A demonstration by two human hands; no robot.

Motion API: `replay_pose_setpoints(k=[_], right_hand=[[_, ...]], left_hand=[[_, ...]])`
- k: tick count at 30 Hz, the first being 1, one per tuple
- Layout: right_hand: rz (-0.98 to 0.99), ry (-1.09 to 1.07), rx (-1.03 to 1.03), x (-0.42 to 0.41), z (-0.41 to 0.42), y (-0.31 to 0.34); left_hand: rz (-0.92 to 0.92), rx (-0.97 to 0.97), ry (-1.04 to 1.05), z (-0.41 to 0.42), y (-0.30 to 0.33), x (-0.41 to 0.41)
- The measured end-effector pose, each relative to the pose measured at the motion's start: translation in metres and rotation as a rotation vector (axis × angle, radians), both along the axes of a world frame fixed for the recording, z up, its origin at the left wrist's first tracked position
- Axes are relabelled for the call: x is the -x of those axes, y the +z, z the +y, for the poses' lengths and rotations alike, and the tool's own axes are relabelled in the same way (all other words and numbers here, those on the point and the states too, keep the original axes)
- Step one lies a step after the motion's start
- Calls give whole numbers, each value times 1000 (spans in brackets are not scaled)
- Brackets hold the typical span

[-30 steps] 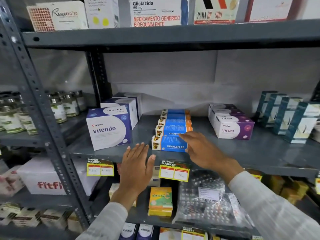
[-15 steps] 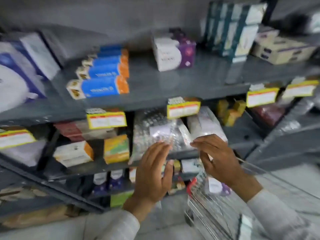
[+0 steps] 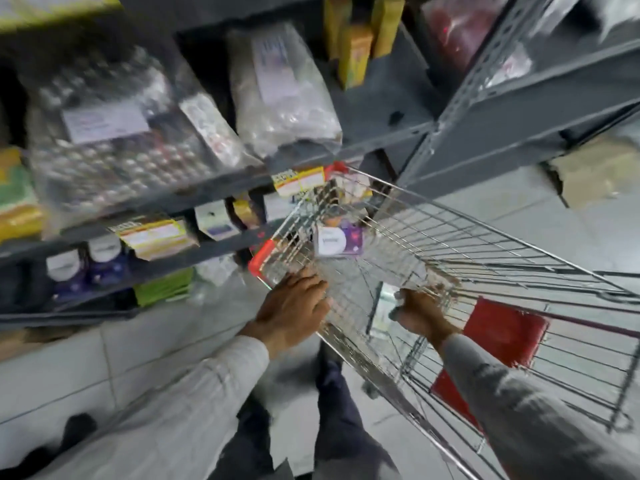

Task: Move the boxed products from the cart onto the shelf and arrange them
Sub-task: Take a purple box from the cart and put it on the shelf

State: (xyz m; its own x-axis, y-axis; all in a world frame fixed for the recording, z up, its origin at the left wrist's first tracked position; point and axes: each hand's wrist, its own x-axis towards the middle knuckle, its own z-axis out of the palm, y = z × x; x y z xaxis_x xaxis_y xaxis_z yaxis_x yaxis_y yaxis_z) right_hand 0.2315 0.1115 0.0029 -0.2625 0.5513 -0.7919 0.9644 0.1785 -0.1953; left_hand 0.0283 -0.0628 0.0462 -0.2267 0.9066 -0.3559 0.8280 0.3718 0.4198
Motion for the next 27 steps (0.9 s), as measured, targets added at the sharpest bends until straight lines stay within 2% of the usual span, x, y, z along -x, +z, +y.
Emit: replay_pose_setpoints(k=[3, 7, 10, 12, 14, 16, 21, 24, 27], right_hand=[[-46, -186, 123, -15, -4, -48], [-28, -305, 80, -25, -19, -106], [19, -443, 124, -25, -39, -152], [36, -511, 11, -19, -46, -159], [70, -508, -220, -10, -44, -155], [170, -397, -377, 2, -36, -154], [428, 38, -480, 65, 12, -155], [477, 271, -514, 100, 51, -158], [518, 424, -435, 119, 70, -153]], left_hand=[[37, 58, -11, 15, -26, -7], [95, 140, -10, 13, -44, -6], [95, 234, 16, 12, -56, -4], [112, 213, 30, 13, -48, -2], [111, 182, 27, 17, -40, -3], [107, 175, 26, 20, -39, -6], [109, 166, 56, 16, -45, -4], [97, 144, 69, 17, -45, -5], [116, 108, 66, 15, -45, -5]])
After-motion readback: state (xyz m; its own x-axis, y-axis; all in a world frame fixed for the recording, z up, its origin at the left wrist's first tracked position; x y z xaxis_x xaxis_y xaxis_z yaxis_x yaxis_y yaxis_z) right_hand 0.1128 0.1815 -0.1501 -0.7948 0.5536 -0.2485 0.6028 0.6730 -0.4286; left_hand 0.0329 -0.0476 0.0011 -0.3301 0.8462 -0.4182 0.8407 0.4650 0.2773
